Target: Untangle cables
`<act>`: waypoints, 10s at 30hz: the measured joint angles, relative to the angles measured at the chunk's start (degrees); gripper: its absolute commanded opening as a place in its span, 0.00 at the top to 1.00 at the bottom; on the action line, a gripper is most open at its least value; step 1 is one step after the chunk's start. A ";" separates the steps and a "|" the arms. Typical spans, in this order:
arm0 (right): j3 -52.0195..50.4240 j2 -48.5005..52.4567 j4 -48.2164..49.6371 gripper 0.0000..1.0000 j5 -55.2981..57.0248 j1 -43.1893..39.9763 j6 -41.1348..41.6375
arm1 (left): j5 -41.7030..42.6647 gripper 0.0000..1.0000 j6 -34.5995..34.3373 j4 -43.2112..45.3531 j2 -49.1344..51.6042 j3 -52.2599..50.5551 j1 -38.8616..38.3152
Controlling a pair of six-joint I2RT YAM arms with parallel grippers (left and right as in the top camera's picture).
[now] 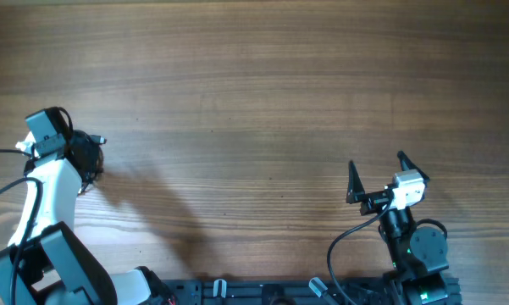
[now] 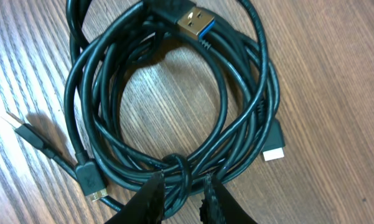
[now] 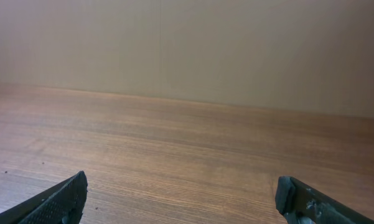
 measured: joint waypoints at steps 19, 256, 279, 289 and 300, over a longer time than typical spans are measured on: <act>0.00 0.00 0.00 0.00 0.00 0.00 0.00 | 1.86 0.78 -1.01 3.04 3.13 -1.84 0.00; 69.11 94.60 -14.05 0.96 -29.29 26.43 69.55 | 57.05 0.66 -31.76 -15.08 -15.54 -2.47 -23.87; 69.11 94.60 -14.05 0.96 -29.35 26.43 69.57 | 51.84 0.69 -50.07 -13.84 -15.54 -2.47 -27.89; 69.11 94.60 -13.86 0.96 -29.77 26.43 69.57 | 47.78 0.57 -52.65 -13.70 -15.54 -2.47 -28.48; 69.11 94.60 -16.74 0.81 -27.52 26.21 59.36 | 45.35 0.58 -47.78 -13.11 -15.54 -2.47 -28.48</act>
